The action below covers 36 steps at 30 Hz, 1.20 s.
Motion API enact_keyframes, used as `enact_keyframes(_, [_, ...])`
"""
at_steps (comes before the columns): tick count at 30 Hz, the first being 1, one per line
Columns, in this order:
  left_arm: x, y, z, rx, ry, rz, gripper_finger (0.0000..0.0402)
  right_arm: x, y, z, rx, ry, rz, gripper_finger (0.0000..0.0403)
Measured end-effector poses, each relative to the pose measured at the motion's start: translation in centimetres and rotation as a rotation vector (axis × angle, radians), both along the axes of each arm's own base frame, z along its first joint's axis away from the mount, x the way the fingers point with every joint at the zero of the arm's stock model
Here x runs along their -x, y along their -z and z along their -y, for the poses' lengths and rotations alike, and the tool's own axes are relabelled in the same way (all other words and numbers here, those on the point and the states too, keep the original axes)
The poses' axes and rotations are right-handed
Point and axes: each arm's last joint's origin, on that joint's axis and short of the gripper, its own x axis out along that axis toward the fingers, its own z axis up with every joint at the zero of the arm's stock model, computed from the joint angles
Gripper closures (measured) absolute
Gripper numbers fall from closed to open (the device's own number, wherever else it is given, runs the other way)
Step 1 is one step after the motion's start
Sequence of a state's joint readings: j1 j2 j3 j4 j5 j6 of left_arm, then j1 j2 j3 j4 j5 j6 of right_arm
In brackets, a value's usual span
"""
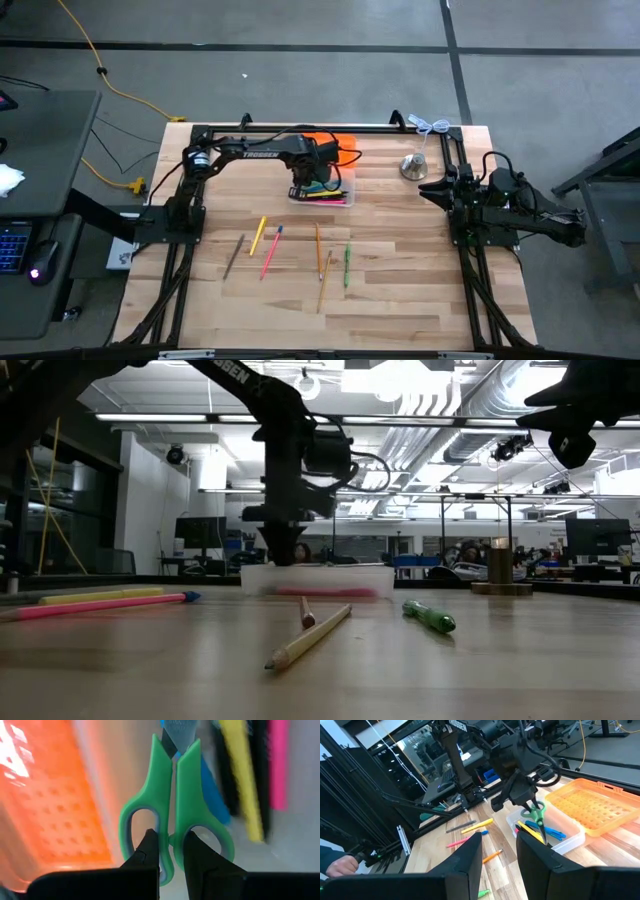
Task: Pick & place school supplies into a supply box
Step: Put the green scissors into the transparent supply box
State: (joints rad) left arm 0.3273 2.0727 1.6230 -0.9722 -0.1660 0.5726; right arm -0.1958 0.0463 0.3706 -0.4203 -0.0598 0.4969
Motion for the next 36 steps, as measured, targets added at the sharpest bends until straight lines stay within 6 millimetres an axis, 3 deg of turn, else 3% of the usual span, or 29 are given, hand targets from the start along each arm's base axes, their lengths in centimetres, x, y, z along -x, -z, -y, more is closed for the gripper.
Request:
enact_keyframes(14, [-0.3,1.6,-0.1,0.003,0.025,-0.044,0.0331,0.0,0.0,0.0,0.0,0.0,0.002,0.0304])
enact_keyframes(26, [-0.6,1.6,-0.2,-0.005,0.026,-0.02,0.025,0.0,0.0,0.0,0.003,0.0,0.004,0.0304])
enact_keyframes(36, [-0.4,1.6,-0.2,-0.01,0.021,-0.037,0.0219,0.0,0.0,0.0,0.004,0.0,0.003,0.0304])
